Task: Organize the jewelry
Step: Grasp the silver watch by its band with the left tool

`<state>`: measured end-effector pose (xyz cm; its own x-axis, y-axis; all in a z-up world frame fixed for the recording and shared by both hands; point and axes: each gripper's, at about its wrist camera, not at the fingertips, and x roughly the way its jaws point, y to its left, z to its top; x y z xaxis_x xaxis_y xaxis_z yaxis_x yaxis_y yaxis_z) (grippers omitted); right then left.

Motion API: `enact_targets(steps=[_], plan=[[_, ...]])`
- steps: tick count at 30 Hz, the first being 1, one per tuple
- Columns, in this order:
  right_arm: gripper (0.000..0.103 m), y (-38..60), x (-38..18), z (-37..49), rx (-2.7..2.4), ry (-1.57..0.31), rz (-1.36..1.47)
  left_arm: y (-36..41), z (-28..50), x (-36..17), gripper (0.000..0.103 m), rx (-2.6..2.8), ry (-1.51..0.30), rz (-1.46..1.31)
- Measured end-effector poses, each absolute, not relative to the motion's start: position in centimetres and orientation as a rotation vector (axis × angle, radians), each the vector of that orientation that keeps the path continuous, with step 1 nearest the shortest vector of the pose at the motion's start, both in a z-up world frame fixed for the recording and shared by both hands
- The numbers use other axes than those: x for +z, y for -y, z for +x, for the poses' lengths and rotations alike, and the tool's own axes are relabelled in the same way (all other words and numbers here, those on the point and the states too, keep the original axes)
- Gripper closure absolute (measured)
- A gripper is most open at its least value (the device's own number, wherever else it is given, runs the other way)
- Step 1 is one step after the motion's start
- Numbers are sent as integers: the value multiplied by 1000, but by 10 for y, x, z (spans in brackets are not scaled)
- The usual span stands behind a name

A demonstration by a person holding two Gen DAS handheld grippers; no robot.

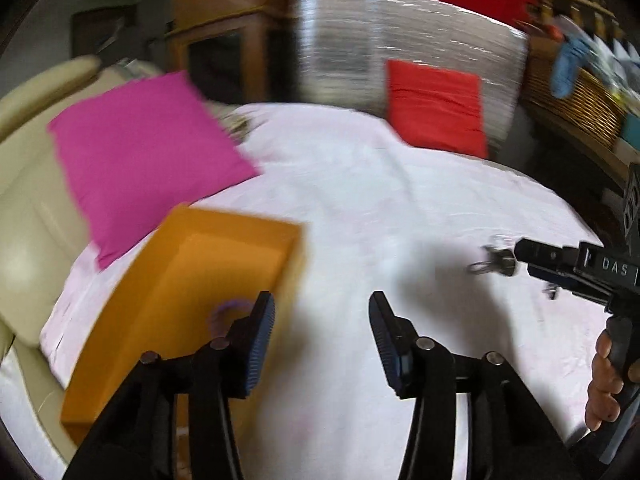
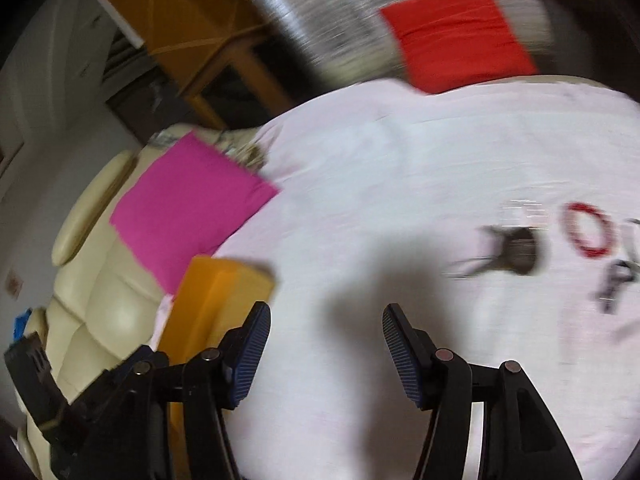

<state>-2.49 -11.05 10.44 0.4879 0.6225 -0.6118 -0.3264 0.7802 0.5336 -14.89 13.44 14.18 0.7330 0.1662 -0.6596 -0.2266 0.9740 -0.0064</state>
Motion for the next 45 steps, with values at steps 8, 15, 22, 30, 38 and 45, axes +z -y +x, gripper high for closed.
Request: enact_targets(steps=[8, 15, 22, 30, 38, 45], plan=[[40, 256, 83, -2, 386, -866, 569, -56, -78, 126, 44, 131, -706, -91], [40, 337, 53, 12, 275, -942, 749, -12, -46, 77, 44, 84, -733, -58], [41, 380, 32, 13, 224, -980, 820, 10, -22, 71, 44, 50, -731, 40], [41, 386, 18, 22, 227, -1004, 845, 6, 3, 50, 44, 14, -820, 7], [41, 373, 17, 32, 219, -999, 825, 3, 18, 38, 47, -48, -825, 53], [41, 367, 15, 41, 200, -1006, 803, 5, 31, 28, 57, -173, -837, 37]])
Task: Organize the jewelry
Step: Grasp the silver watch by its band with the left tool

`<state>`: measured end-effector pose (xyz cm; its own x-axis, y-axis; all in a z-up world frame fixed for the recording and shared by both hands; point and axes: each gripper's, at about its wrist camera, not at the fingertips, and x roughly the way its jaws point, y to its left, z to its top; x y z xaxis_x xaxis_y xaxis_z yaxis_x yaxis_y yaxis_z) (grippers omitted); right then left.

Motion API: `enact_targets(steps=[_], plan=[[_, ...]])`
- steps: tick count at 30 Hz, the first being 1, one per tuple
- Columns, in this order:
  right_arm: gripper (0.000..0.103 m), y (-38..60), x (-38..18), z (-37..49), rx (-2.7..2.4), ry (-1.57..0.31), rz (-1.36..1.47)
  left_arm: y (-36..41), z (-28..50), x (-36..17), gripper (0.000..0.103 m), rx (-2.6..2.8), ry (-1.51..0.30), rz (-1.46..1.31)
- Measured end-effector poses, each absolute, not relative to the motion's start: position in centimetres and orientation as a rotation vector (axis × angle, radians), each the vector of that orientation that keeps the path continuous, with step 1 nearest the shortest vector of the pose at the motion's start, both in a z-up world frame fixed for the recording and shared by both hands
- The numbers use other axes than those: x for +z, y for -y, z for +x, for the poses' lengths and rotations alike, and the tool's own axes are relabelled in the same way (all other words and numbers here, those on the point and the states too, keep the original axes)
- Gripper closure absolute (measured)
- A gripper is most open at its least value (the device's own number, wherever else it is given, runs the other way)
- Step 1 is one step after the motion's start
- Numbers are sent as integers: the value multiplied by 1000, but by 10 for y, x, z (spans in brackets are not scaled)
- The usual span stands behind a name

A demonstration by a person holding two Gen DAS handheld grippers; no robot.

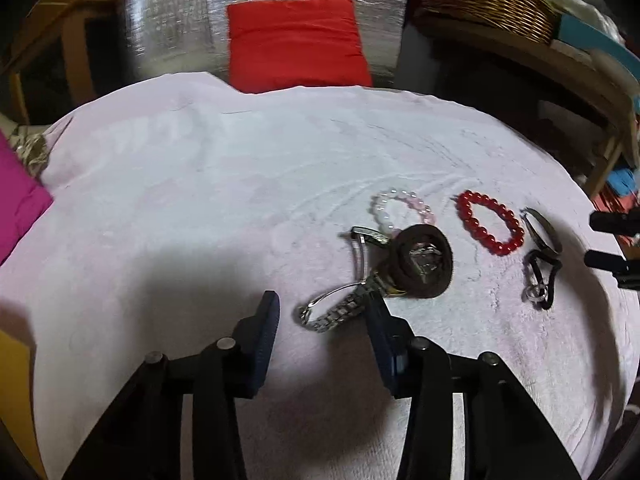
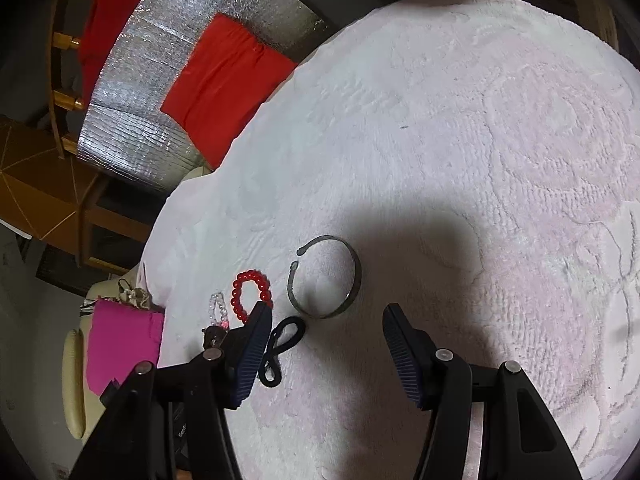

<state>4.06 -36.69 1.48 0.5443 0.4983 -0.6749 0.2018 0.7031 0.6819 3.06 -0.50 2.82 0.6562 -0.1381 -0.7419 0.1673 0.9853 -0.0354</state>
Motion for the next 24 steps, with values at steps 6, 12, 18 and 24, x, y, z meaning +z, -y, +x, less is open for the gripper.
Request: enact_targets(steps=[6, 12, 18, 24], plan=[[41, 365, 12, 41, 185, -1016, 801, 7, 37, 24, 57, -230, -841, 13], [41, 363, 10, 42, 174, -1019, 791, 7, 36, 26, 88, -247, -827, 0], [41, 364, 11, 42, 137, -1005, 771, 7, 28, 31, 94, -319, -862, -47], [41, 364, 11, 43, 129, -1001, 776, -5, 8, 46, 94, -377, -845, -124]])
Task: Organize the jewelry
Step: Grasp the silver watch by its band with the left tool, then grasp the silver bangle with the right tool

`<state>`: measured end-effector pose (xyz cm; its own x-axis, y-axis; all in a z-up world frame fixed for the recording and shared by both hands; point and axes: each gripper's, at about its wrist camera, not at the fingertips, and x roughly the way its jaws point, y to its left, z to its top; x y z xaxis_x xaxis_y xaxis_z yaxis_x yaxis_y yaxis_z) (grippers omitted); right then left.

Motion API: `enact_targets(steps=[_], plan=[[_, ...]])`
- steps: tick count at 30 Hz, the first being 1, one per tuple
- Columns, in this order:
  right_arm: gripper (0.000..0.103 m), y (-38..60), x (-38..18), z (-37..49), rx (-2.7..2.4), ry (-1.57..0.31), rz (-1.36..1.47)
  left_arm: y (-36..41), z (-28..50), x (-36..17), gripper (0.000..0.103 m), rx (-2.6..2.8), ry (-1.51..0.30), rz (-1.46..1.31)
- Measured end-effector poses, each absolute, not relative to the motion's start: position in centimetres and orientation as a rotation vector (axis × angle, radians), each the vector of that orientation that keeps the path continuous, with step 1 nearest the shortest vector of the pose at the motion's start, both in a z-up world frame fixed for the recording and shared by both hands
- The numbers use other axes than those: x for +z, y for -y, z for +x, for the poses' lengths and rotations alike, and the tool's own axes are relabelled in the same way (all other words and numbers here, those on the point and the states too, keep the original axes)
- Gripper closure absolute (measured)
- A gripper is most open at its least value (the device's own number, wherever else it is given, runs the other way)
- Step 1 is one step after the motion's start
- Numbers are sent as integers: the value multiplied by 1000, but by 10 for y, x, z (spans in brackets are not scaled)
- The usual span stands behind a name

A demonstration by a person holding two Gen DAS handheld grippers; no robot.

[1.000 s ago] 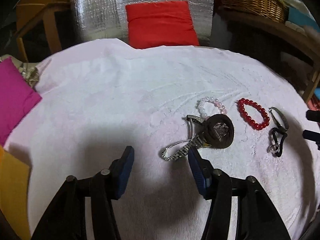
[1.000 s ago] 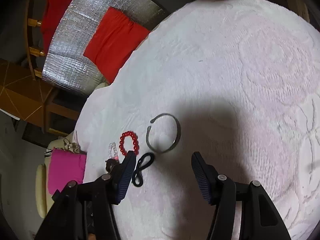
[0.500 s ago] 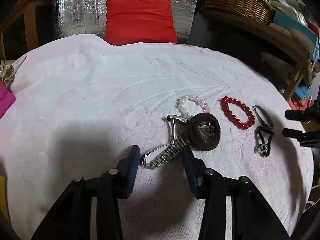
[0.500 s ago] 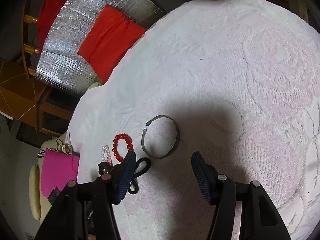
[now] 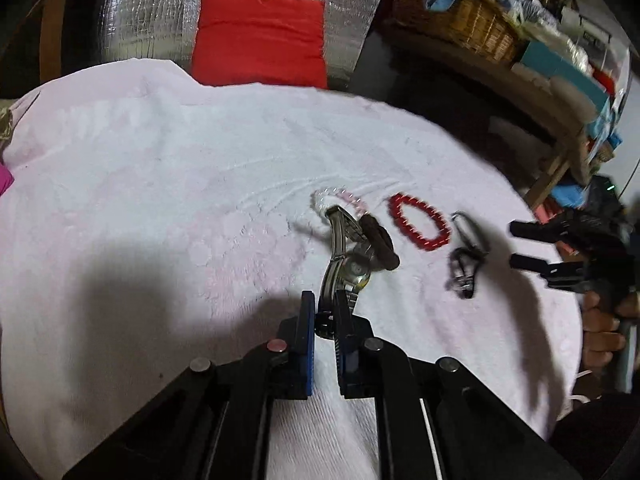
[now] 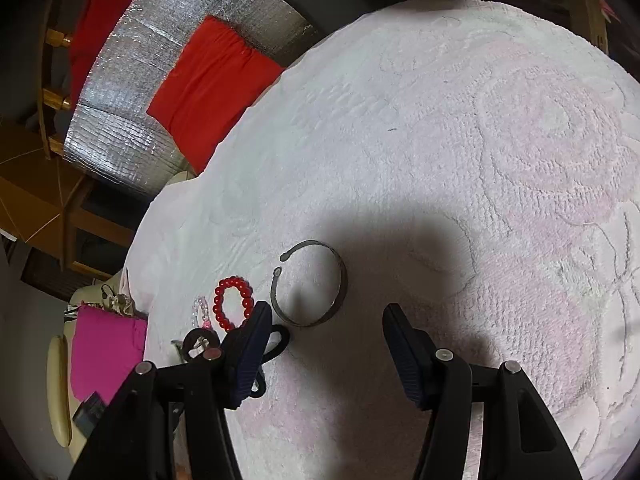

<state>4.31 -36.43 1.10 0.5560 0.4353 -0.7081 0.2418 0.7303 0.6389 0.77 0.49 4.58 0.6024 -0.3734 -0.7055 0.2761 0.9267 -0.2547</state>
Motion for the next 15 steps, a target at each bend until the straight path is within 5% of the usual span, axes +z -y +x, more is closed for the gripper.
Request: enact_targets(steps=[15], plan=[[41, 347, 20, 59, 72, -968, 637, -45, -24, 92, 94, -322, -656, -251]])
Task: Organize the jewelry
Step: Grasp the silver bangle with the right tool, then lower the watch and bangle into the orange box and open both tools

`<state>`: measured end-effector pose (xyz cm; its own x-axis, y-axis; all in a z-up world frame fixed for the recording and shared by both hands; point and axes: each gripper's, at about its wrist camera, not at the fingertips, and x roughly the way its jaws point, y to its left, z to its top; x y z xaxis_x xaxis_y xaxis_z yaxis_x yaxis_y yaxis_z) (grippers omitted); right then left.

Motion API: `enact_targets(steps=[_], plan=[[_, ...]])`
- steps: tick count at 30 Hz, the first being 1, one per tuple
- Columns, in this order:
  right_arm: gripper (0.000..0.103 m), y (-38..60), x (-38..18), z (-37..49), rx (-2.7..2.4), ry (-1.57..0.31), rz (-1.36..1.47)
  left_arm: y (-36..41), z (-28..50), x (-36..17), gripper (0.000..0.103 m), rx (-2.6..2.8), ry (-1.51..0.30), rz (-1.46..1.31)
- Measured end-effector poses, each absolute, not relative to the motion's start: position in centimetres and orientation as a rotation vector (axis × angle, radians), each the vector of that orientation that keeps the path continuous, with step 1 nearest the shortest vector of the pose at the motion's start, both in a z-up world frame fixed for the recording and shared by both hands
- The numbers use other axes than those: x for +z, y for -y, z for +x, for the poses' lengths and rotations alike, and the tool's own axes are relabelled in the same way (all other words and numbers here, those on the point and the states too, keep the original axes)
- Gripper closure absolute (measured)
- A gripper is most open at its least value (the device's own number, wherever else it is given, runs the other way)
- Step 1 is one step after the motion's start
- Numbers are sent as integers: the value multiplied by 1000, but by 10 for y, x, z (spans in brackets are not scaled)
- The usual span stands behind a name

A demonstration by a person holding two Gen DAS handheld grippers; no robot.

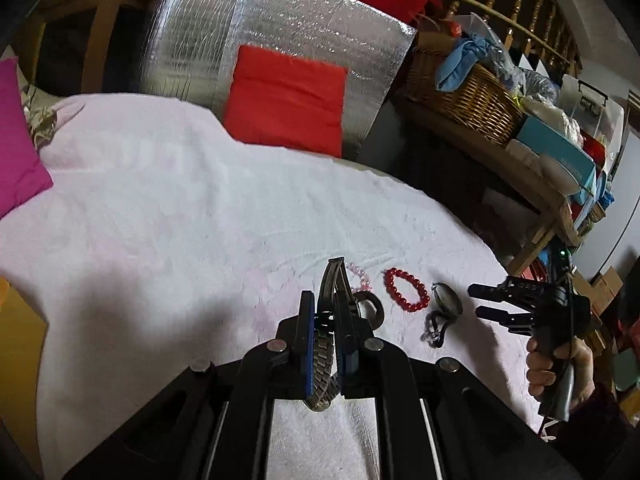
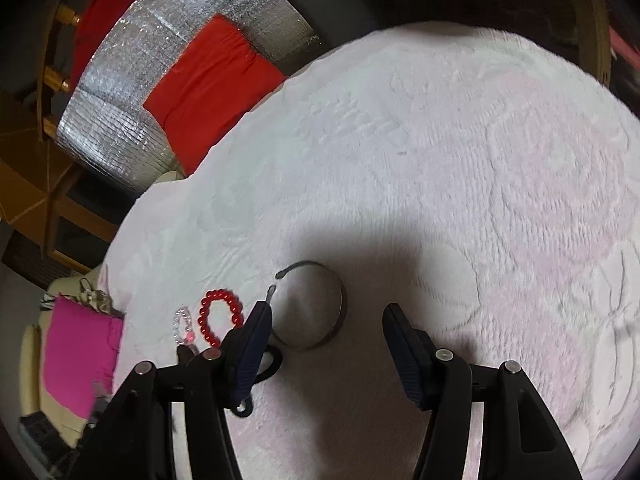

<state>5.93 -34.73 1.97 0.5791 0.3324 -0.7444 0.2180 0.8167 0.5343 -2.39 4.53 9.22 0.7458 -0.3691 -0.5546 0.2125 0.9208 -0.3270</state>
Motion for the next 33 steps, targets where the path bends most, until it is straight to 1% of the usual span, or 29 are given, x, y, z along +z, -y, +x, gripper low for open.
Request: enact_targets(steps=[5, 6, 7, 10, 11, 12, 13, 16, 25, 33], plan=[[41, 339, 15, 73, 47, -982, 580, -36, -21, 89, 94, -339, -673, -250], [45, 337, 12, 77, 29, -996, 548, -35, -21, 88, 94, -341, -675, -248], [56, 335, 10, 80, 14, -1009, 526, -33, -22, 88, 94, -341, -675, -240], [78, 330, 4, 87, -37, -1025, 436, -32, -24, 89, 94, -346, -675, -234], [83, 327, 5, 88, -49, -1023, 394, -32, -24, 89, 94, -346, -676, -232], [95, 325, 6, 89, -59, -1018, 360, -32, -24, 89, 94, -342, -676, -228], [98, 323, 7, 89, -66, -1017, 344, -31, -24, 90, 94, -339, -674, -224], [99, 322, 13, 86, -65, -1000, 342, -32, -25, 91, 94, -331, -670, -228], [99, 317, 52, 57, 5, -874, 361, -29, -36, 100, 94, -317, -638, -226], [99, 285, 60, 43, 97, -886, 348, -32, -52, 109, 94, -275, -610, -232]])
